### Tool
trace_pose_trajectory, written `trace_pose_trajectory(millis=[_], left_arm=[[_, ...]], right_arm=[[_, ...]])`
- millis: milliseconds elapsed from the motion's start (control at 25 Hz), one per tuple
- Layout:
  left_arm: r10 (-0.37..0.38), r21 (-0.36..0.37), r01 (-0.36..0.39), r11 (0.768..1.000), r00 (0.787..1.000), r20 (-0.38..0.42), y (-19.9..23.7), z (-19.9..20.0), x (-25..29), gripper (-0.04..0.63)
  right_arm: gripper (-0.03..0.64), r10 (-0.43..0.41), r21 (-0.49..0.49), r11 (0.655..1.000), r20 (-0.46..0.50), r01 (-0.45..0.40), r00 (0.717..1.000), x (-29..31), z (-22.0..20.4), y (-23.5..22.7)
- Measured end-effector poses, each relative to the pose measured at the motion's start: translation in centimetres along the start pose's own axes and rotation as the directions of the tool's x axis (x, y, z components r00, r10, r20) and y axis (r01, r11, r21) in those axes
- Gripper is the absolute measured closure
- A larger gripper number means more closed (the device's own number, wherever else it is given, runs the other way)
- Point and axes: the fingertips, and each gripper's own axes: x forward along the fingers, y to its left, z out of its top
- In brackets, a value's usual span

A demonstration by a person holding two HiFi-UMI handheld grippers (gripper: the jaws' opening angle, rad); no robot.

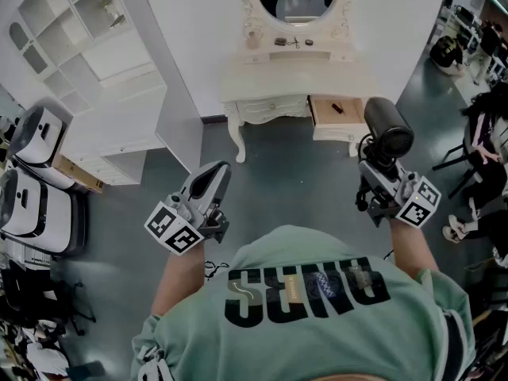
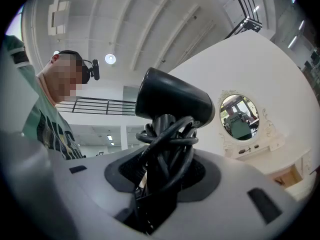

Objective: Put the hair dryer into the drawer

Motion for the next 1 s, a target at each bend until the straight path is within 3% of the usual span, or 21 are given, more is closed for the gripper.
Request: trace_pose_trajectory(millis=[560,1000], left_arm=[[-0.006,0.005,0.006,1.000,1.000,-0.010,-5.0,-1.4,3.6,0.589],[-0.010,-0.031,0.009,0.999,0.999,-0.031,-9.2,-4.9,7.5,0.589]], right_arm=[[0.454,0.012,0.001,1.000,-0.015,-0.012,1.000,-5.2,2.1,-1.1],[0.454,0.014,0.007,1.000,-0.016,-0.014,1.000,-10.6,3.6,-3.2]])
